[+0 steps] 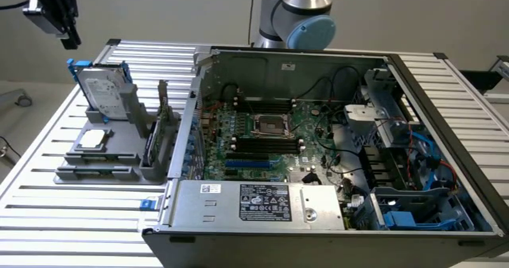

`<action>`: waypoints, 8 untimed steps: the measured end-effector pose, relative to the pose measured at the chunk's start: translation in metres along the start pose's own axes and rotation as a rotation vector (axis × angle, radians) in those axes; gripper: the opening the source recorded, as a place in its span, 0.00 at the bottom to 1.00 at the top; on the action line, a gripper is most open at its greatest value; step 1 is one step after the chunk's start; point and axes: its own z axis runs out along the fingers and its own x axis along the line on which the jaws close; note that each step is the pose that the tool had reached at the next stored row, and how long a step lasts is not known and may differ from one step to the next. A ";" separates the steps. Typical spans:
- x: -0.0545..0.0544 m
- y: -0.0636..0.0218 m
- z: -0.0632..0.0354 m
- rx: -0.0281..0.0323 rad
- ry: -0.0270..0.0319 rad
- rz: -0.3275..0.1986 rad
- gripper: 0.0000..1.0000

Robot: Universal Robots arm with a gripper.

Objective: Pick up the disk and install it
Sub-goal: 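Pick up the disk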

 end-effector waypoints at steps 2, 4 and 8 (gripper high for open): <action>0.000 0.0000 0.0004 -0.0027 0.0007 -0.001 0.36; 0.000 0.0000 0.0015 -0.0065 0.0004 -0.003 0.42; 0.000 -0.0001 0.0072 -0.0082 0.0003 -0.011 0.48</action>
